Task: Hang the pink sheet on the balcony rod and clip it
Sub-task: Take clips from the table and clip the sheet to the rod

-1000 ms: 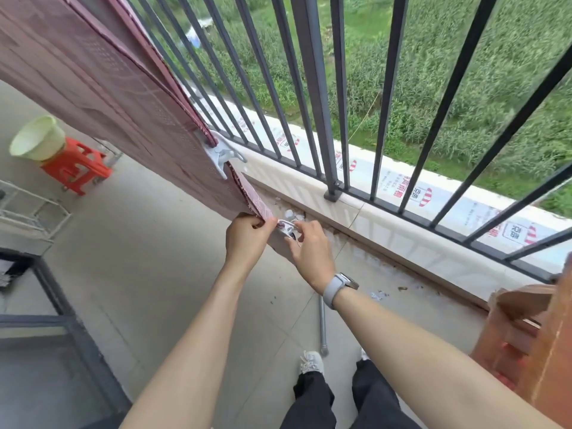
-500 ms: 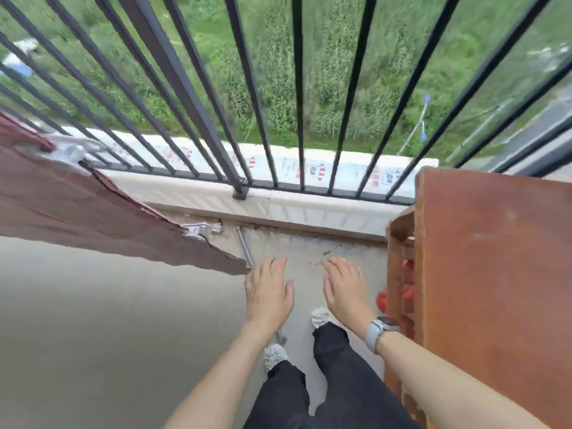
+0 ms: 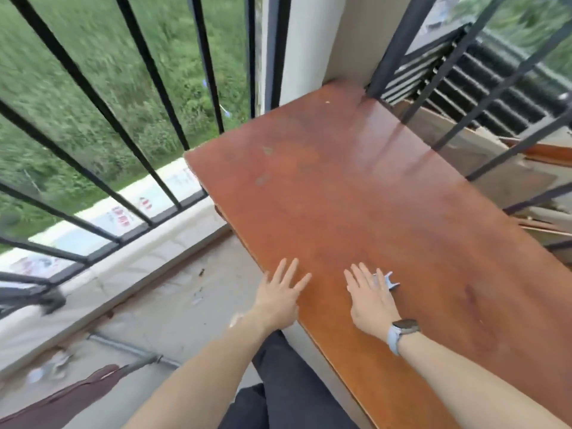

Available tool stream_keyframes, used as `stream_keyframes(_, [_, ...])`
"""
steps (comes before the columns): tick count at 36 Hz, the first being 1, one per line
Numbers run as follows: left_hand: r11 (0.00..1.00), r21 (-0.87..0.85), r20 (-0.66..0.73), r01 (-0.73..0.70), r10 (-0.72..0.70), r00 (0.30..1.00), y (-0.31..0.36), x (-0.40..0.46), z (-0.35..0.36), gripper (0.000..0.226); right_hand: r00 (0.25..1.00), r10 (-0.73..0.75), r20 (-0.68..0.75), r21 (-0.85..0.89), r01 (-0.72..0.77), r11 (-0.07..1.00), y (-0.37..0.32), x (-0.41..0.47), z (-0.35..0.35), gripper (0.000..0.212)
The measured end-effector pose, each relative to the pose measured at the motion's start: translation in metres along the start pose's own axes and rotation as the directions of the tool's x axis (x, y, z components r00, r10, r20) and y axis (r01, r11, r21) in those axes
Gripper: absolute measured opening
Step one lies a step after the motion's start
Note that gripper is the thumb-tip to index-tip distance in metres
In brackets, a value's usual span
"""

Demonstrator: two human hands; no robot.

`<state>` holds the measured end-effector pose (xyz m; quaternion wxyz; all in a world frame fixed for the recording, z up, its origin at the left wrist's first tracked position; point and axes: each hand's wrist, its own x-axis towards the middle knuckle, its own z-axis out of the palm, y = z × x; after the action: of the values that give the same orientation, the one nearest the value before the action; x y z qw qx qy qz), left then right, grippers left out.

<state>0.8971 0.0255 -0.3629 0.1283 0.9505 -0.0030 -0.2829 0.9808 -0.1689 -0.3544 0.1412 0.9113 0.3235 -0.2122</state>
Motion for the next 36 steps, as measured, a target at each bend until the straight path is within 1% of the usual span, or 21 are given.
stream_keyframes(2, [1.0,0.027,0.128,0.006,-0.009,0.992,-0.003,0.006,0.007,0.064,0.999,0.01,0.034,-0.035,-0.008,0.999,0.009,0.002,0.005,0.058])
stream_keyframes(3, [1.0,0.026,0.167,0.008,-0.012,0.986,-0.006,0.008,0.009,0.064,1.0,-0.008,0.023,-0.032,0.009,0.999,0.012,0.003,0.006,0.051])
stream_keyframes(5, [1.0,0.011,0.193,-0.001,-0.002,0.981,-0.012,0.007,0.009,0.063,0.998,-0.045,-0.043,-0.068,0.042,0.997,0.014,0.011,0.006,0.038])
stream_keyframes(6, [1.0,-0.012,0.193,0.004,-0.002,0.981,-0.015,0.005,0.006,0.062,0.994,-0.074,-0.075,-0.088,0.068,0.994,0.013,0.016,0.005,0.036])
stream_keyframes(7, [0.998,-0.055,0.19,0.027,-0.016,0.982,-0.018,0.004,0.002,0.059,0.986,-0.099,-0.131,-0.073,0.09,0.993,0.01,0.021,0.002,0.037])
stream_keyframes(9, [0.969,-0.212,0.166,0.129,-0.095,0.982,-0.024,0.0,-0.006,0.056,0.958,-0.133,-0.254,-0.034,0.128,0.991,0.0,0.032,-0.006,0.037])
stream_keyframes(11, [0.891,-0.383,0.128,0.243,-0.209,0.97,-0.033,-0.005,-0.013,0.052,0.937,-0.137,-0.32,0.022,0.152,0.988,-0.011,0.043,-0.014,0.035])
stream_keyframes(12, [0.85,-0.442,0.113,0.287,-0.264,0.958,-0.038,-0.009,-0.017,0.051,0.937,-0.109,-0.333,0.051,0.133,0.99,-0.017,0.047,-0.019,0.033])
stream_keyframes(13, [0.816,-0.481,0.099,0.321,-0.313,0.944,-0.044,-0.014,-0.019,0.049,0.944,-0.048,-0.327,0.088,0.081,0.993,-0.022,0.05,-0.025,0.034])
stream_keyframes(14, [0.787,-0.508,0.086,0.35,-0.358,0.93,-0.049,-0.019,-0.021,0.048,0.953,0.032,-0.301,0.132,0.008,0.991,-0.027,0.05,-0.03,0.039])
stream_keyframes(16, [0.747,-0.542,0.067,0.385,-0.418,0.906,-0.056,-0.031,-0.022,0.046,0.963,0.177,-0.202,0.185,-0.14,0.973,-0.033,0.046,-0.03,0.051])
stream_keyframes(18, [0.744,-0.551,0.025,0.379,-0.439,0.898,-0.059,-0.041,-0.018,0.047,0.962,0.254,-0.096,0.196,-0.232,0.953,-0.036,0.038,-0.022,0.056])
stream_keyframes(20, [0.761,-0.542,-0.007,0.358,-0.43,0.903,-0.057,-0.047,-0.015,0.048,0.954,0.3,-0.03,0.213,-0.287,0.934,-0.036,0.029,-0.01,0.057])
stream_keyframes(22, [0.786,-0.523,-0.01,0.328,-0.391,0.92,-0.05,-0.046,-0.011,0.051,0.957,0.29,0.005,0.249,-0.282,0.927,-0.036,0.025,-0.002,0.053])
stream_keyframes(25, [0.837,-0.474,0.0,0.273,-0.31,0.951,-0.037,-0.035,-0.004,0.055,0.976,0.215,-0.015,0.258,-0.204,0.944,-0.037,0.026,-0.003,0.047])
stream_keyframes(27, [0.884,-0.405,0.008,0.233,-0.251,0.968,-0.029,-0.025,0.001,0.056,0.988,0.156,-0.004,0.282,-0.149,0.948,-0.038,0.03,-0.005,0.044])
stream_keyframes(29, [0.931,-0.31,0.023,0.192,-0.194,0.981,-0.024,-0.017,0.005,0.057,0.996,0.088,-0.007,0.32,-0.081,0.944,-0.038,0.032,-0.004,0.035])
stream_keyframes(31, [0.957,-0.23,0.065,0.174,-0.164,0.984,-0.021,-0.012,0.01,0.057,1.0,0.008,-0.029,0.321,0.002,0.947,-0.037,0.032,-0.004,0.027])
stream_keyframes(32, [0.961,-0.215,0.091,0.176,-0.16,0.983,-0.021,-0.011,0.012,0.058,0.998,-0.024,-0.063,0.336,0.044,0.941,-0.036,0.034,-0.002,0.025])
stream_keyframes(34, [0.954,-0.235,0.126,0.184,-0.158,0.979,-0.023,-0.01,0.016,0.059,0.993,-0.039,-0.108,0.403,0.079,0.912,-0.035,0.037,-0.006,0.026])
stream_keyframes(36, [0.935,-0.305,0.114,0.183,-0.155,0.981,-0.028,-0.012,0.014,0.057,0.994,-0.025,-0.11,0.5,0.077,0.863,-0.037,0.041,-0.022,0.029])
